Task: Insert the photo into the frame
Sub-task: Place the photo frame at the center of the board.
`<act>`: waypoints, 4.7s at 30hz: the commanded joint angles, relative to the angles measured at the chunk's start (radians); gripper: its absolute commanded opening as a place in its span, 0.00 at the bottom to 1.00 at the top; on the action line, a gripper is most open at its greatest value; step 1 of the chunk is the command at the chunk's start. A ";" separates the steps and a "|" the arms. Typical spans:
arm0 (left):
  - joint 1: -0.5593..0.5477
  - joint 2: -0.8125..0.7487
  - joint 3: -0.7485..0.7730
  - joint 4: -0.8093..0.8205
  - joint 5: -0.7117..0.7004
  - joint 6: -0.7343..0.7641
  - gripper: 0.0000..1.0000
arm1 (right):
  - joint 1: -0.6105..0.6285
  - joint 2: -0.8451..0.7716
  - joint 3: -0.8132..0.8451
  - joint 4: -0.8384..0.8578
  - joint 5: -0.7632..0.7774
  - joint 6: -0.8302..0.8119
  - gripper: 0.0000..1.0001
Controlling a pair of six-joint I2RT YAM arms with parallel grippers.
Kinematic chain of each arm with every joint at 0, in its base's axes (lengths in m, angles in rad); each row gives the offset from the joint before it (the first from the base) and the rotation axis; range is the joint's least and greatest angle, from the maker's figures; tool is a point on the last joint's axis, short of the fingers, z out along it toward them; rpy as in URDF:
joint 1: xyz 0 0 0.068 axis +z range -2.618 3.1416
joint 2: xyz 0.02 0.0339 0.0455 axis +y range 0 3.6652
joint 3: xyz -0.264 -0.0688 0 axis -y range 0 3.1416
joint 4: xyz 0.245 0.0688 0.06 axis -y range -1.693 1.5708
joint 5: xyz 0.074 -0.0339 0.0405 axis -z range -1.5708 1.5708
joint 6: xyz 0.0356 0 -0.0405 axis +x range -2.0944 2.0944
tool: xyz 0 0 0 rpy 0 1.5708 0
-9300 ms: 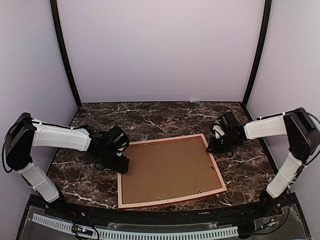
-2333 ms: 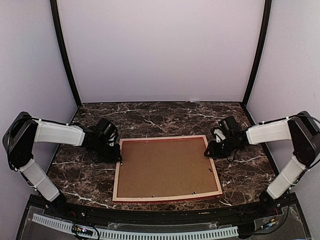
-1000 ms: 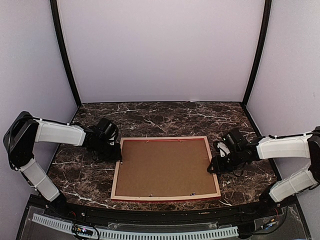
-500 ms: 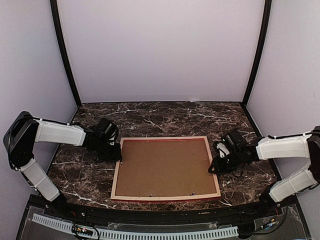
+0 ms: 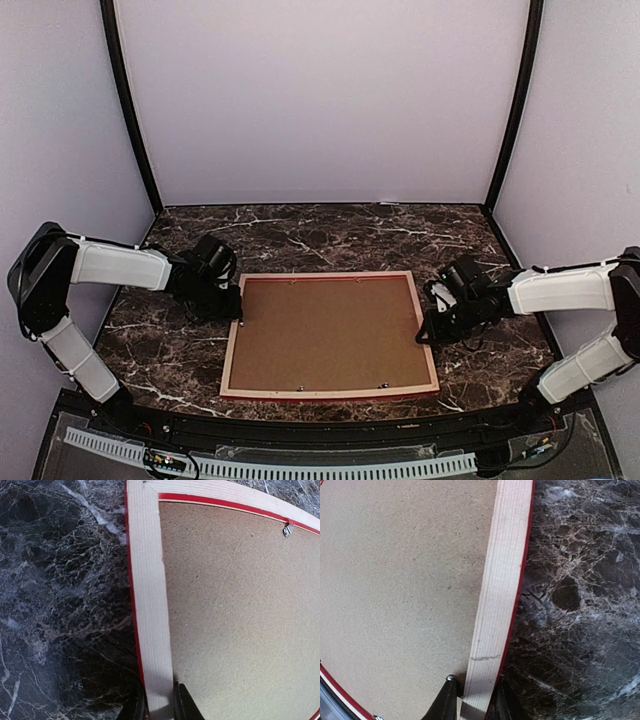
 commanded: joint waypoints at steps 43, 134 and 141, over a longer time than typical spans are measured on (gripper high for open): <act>-0.010 -0.162 -0.023 -0.195 0.038 0.038 0.53 | -0.107 0.146 0.075 0.112 -0.016 -0.012 0.13; -0.083 0.123 0.067 0.089 -0.273 0.241 0.61 | -0.116 0.196 0.059 0.142 -0.048 -0.127 0.00; -0.082 0.119 0.055 0.041 -0.181 0.207 0.61 | -0.116 0.195 0.053 0.144 -0.047 -0.125 0.00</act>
